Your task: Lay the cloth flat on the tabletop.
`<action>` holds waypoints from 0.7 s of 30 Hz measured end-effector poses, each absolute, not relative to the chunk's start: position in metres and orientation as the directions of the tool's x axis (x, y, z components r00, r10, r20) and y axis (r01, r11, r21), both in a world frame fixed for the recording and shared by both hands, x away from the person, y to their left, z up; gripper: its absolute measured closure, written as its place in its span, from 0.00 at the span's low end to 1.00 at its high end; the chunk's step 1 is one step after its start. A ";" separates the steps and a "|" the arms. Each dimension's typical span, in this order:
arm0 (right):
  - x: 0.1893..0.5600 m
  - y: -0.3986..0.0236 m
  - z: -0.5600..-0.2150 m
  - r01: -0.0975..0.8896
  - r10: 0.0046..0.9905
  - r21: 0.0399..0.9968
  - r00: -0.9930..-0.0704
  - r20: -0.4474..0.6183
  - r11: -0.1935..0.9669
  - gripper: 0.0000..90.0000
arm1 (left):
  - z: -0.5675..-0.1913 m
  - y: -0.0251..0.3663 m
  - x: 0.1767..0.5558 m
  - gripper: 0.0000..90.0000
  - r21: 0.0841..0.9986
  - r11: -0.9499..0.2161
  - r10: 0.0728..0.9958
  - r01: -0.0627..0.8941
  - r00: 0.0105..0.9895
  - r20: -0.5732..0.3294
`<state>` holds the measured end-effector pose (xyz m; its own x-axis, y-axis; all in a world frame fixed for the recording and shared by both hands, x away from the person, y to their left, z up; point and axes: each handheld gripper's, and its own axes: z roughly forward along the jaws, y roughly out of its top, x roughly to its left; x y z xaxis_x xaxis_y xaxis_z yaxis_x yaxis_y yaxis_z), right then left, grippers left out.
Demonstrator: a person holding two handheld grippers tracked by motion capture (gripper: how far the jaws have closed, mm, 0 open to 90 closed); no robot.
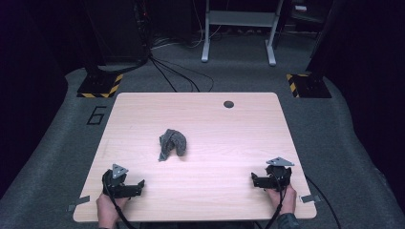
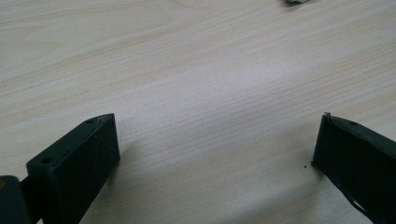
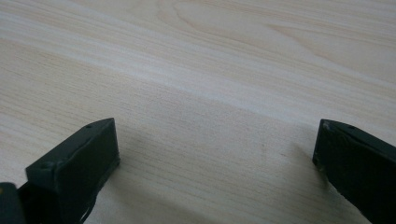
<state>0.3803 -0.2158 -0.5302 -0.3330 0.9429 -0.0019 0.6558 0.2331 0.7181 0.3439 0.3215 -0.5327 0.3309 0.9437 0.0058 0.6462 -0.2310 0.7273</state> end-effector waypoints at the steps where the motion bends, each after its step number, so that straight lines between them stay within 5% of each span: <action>1: 0.380 -0.216 -0.530 0.656 0.943 0.718 -0.333 -0.002 0.233 0.00 | -0.533 0.322 0.344 0.00 0.727 -0.231 0.944 0.646 0.331 0.006; 21: 0.383 -0.215 -0.530 0.653 0.940 0.719 -0.340 0.000 0.236 0.00 | -0.531 0.323 0.346 0.00 0.717 -0.232 0.944 0.657 0.330 0.003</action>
<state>0.3828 -0.2155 -0.5301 -0.3400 0.9404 -0.0004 0.6532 0.2365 0.7193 0.3458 0.3232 -0.5314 0.3302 0.9439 0.0032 0.6570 -0.2322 0.7172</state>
